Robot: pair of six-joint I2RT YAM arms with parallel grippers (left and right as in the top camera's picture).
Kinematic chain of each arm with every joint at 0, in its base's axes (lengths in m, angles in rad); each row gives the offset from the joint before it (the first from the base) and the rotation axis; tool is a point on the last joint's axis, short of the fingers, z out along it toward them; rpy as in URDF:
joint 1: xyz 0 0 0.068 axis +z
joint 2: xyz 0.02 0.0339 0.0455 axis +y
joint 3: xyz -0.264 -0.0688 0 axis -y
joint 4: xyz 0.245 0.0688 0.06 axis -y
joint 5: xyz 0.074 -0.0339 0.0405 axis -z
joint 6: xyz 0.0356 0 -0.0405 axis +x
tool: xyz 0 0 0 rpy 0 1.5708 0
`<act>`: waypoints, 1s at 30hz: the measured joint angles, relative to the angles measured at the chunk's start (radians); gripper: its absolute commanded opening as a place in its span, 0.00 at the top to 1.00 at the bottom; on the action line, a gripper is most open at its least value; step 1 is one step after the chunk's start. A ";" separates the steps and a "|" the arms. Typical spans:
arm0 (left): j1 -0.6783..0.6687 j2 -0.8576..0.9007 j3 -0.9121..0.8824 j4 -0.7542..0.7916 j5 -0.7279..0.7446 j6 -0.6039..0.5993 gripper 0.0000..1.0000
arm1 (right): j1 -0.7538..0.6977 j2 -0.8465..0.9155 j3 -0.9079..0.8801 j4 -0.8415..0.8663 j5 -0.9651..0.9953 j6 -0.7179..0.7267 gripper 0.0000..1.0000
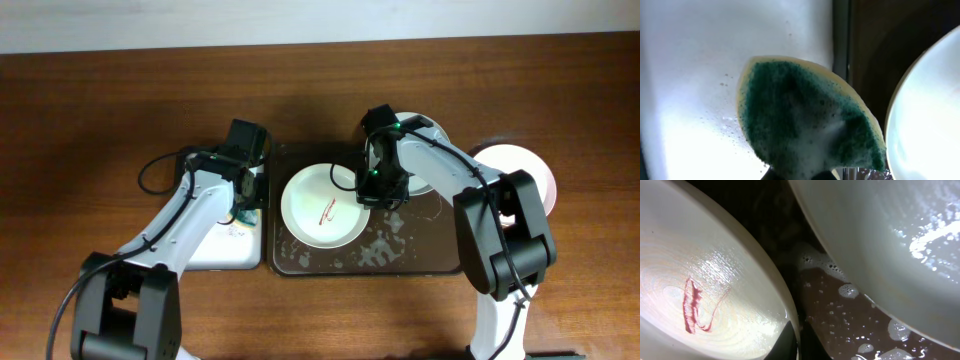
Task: Clean dirty plates on tray and stack at the side
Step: 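Carry the sponge with the left gripper toward the held plate, then scrub the plate held by the right gripper with the sponge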
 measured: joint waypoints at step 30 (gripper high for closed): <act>-0.192 0.153 0.059 0.253 0.439 -0.386 1.00 | 0.000 0.000 0.000 -0.002 0.000 0.000 0.96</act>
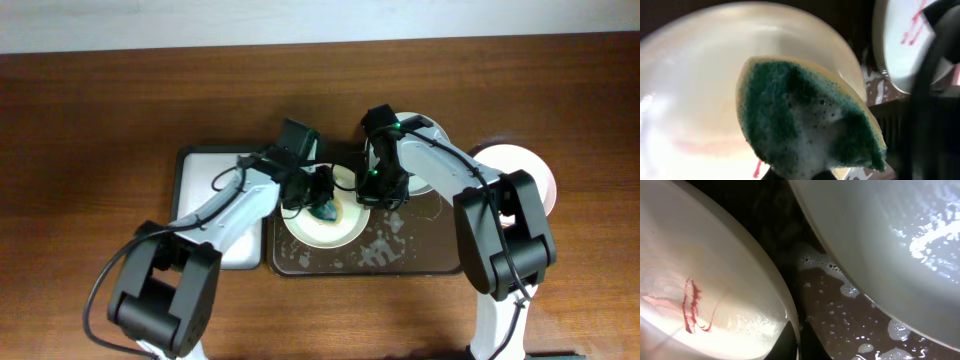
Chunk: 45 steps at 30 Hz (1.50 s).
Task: Clean dirty plates on tray and stack at the side
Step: 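Scrub the plate held by the right gripper with the sponge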
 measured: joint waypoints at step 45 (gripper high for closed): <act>0.023 -0.209 0.019 -0.150 -0.326 0.035 1.00 | 0.000 0.000 -0.002 -0.004 -0.006 0.000 0.96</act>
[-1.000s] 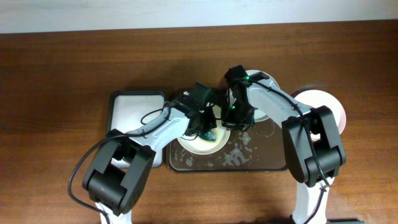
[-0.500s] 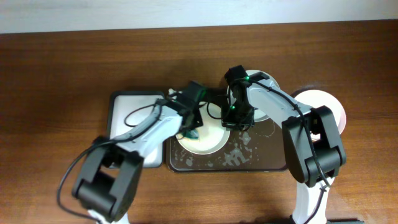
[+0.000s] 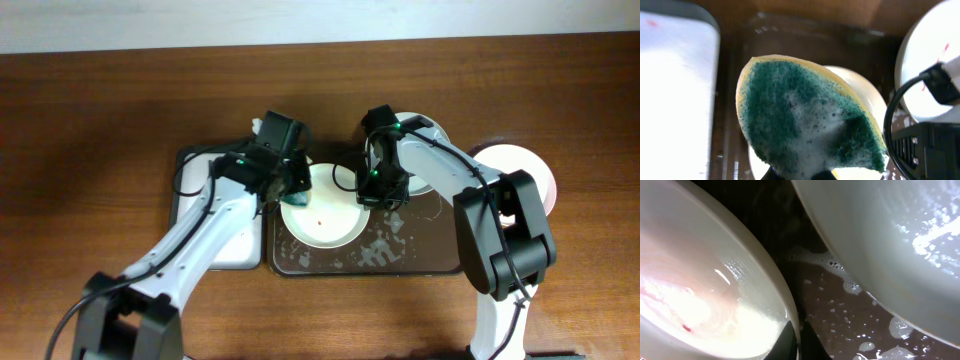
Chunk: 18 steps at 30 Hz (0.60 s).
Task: Clean dirty plates on tray and stack at the side
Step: 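Scrub the plate held by the right gripper with the sponge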
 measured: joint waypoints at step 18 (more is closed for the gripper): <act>-0.132 0.282 0.000 0.092 0.052 -0.060 1.00 | 0.000 0.000 0.000 -0.001 -0.001 0.000 0.96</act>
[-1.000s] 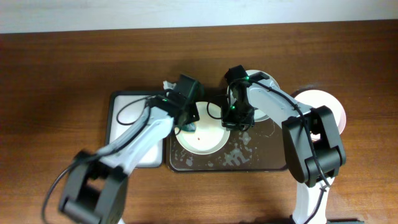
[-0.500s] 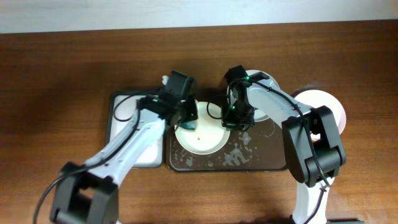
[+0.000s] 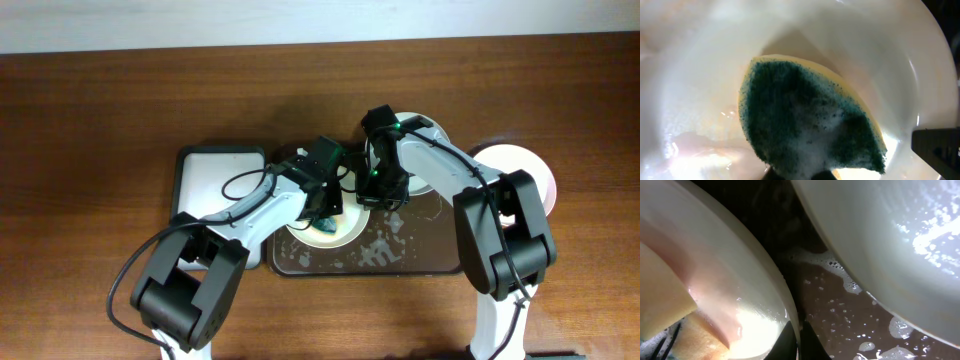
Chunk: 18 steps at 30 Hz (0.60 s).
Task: Clean dirty plates on tray and stack at the side
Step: 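Scrub the plate held by the right gripper with the sponge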
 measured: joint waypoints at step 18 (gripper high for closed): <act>0.092 -0.079 0.069 -0.175 -0.141 0.096 1.00 | 0.000 0.000 0.000 -0.004 -0.008 0.001 0.96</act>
